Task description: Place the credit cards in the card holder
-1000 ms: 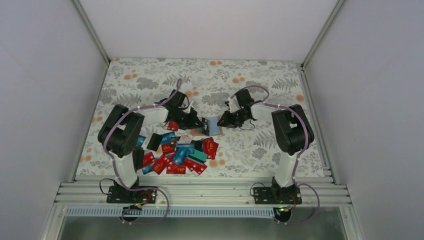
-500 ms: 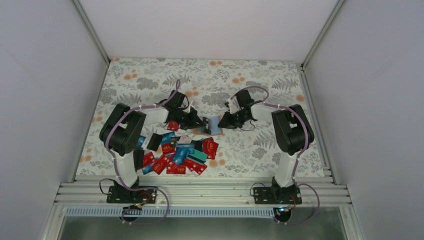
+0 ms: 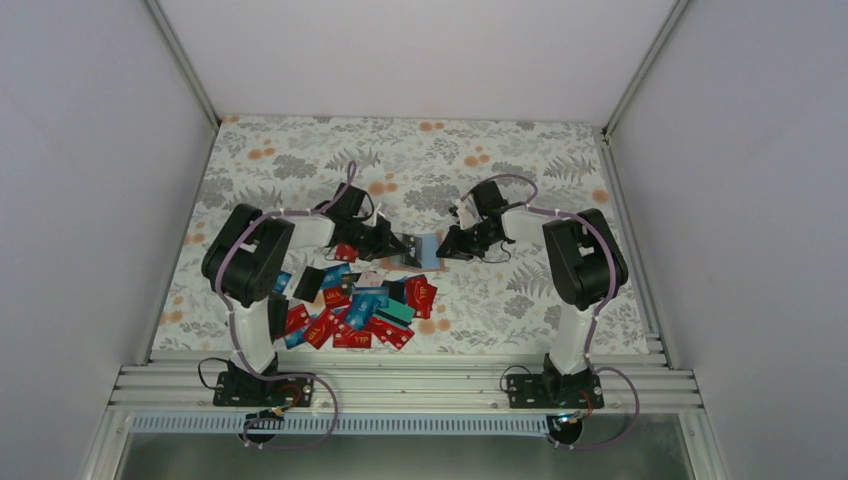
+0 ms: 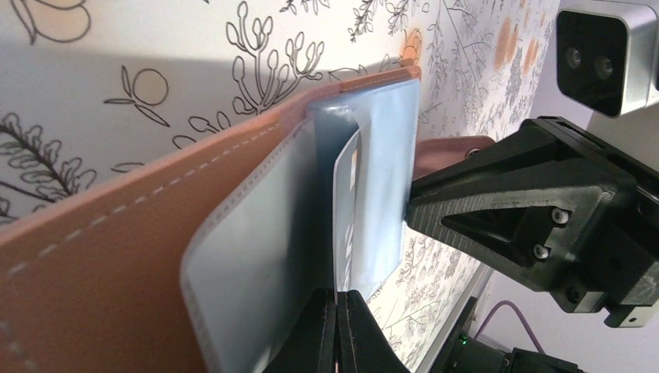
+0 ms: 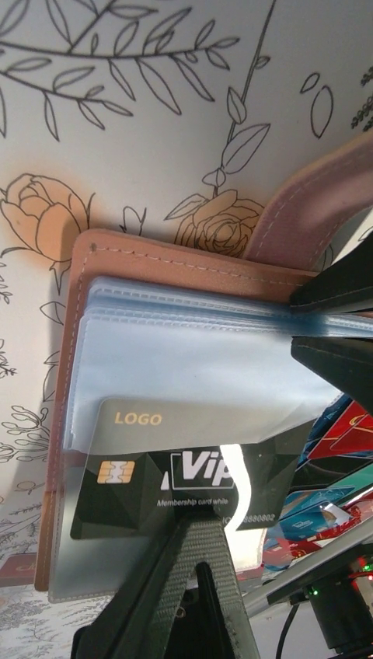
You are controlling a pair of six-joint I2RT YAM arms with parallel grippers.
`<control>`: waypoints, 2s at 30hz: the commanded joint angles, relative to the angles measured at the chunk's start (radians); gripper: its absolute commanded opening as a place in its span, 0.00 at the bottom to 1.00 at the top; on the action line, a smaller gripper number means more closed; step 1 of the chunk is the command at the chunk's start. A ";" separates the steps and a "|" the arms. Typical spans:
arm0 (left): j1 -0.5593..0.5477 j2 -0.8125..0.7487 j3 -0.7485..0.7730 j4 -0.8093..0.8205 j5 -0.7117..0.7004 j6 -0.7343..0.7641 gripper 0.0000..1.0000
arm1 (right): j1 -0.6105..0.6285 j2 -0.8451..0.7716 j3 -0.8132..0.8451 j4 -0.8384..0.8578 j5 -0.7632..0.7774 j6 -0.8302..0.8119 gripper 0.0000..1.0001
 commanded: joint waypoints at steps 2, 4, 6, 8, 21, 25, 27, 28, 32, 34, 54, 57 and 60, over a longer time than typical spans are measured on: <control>0.004 0.052 0.028 0.015 0.006 -0.003 0.02 | 0.003 0.032 -0.016 -0.022 -0.003 -0.018 0.11; 0.002 0.063 0.044 0.006 0.003 0.005 0.02 | 0.003 0.034 -0.014 -0.022 -0.002 -0.020 0.11; -0.004 0.073 0.061 -0.011 0.002 0.016 0.02 | 0.003 0.037 -0.013 -0.021 -0.004 -0.020 0.11; -0.013 0.082 0.079 -0.028 -0.005 0.024 0.02 | 0.003 0.039 -0.010 -0.022 -0.002 -0.020 0.11; -0.077 0.131 0.134 -0.038 -0.034 0.002 0.02 | 0.003 0.042 0.003 -0.023 0.001 -0.017 0.12; -0.092 0.138 0.138 -0.050 -0.041 0.007 0.02 | 0.003 0.046 0.014 -0.026 0.004 -0.015 0.15; -0.097 0.141 0.142 -0.059 -0.048 0.013 0.02 | 0.002 0.048 0.019 -0.027 0.004 -0.015 0.16; -0.099 0.141 0.146 -0.067 -0.054 0.017 0.02 | 0.002 0.048 0.021 -0.029 0.003 -0.016 0.16; -0.105 0.151 0.165 -0.096 -0.064 0.042 0.03 | 0.001 0.047 0.036 -0.038 0.016 -0.017 0.17; -0.112 0.170 0.189 -0.117 -0.058 0.061 0.03 | 0.001 0.048 0.047 -0.045 0.023 -0.019 0.18; -0.126 0.094 0.258 -0.290 -0.163 0.183 0.73 | -0.005 -0.010 0.077 -0.100 0.065 -0.025 0.27; -0.127 0.065 0.261 -0.327 -0.196 0.203 0.82 | -0.006 -0.021 0.084 -0.108 0.056 -0.022 0.28; -0.128 0.032 0.268 -0.375 -0.267 0.227 0.83 | -0.007 -0.035 0.082 -0.101 0.032 -0.012 0.28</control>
